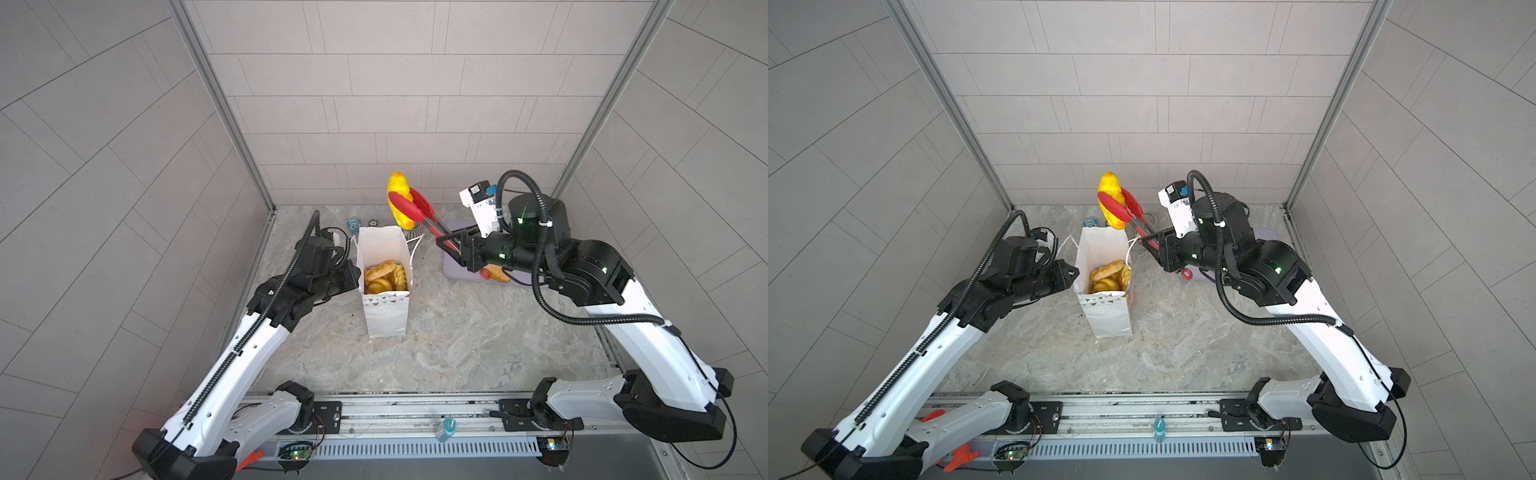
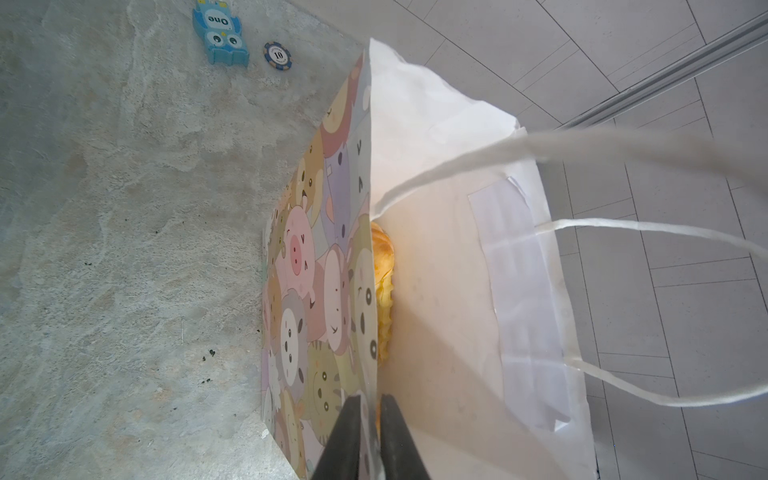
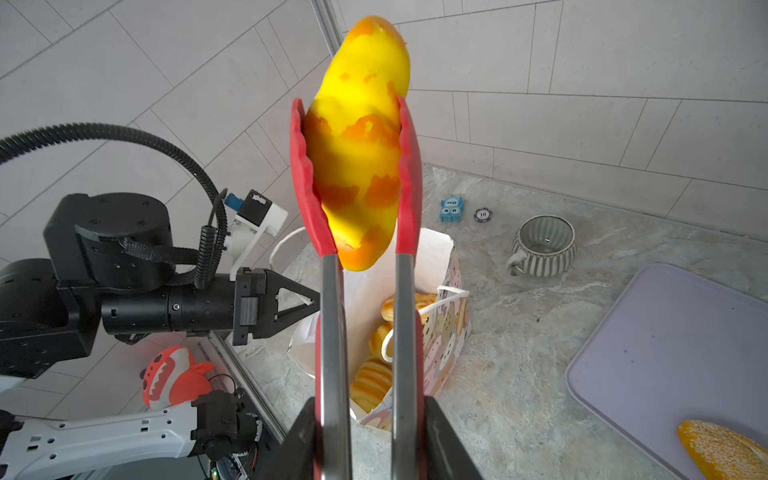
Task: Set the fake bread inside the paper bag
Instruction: 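Lift the yellow striped bread in the tongs and carry it over the bag, then lower the striped bread into the bag and open the tongs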
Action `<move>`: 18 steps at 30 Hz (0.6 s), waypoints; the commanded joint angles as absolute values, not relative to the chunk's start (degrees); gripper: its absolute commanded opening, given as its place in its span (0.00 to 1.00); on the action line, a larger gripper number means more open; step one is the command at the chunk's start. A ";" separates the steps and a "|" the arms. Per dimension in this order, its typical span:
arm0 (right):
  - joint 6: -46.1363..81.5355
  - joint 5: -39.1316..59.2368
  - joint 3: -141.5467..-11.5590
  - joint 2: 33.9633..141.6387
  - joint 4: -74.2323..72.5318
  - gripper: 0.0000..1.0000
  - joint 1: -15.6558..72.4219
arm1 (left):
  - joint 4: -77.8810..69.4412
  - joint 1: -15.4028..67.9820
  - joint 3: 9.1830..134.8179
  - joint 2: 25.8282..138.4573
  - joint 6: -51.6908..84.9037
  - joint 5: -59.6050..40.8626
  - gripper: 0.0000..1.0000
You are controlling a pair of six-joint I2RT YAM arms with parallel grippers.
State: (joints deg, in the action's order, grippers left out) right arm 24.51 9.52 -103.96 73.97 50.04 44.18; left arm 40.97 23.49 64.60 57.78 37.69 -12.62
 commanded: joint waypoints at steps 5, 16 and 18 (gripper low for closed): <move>22.94 2.71 -105.91 76.66 51.14 0.36 49.30 | 40.36 23.10 64.61 56.64 38.06 -12.25 0.17; 22.04 -1.57 -106.20 81.16 54.20 0.36 53.46 | 40.17 23.12 64.03 56.47 38.06 -12.14 0.17; 21.89 -2.05 -106.11 81.87 54.85 0.36 54.15 | 40.08 23.12 63.97 56.50 38.09 -12.18 0.17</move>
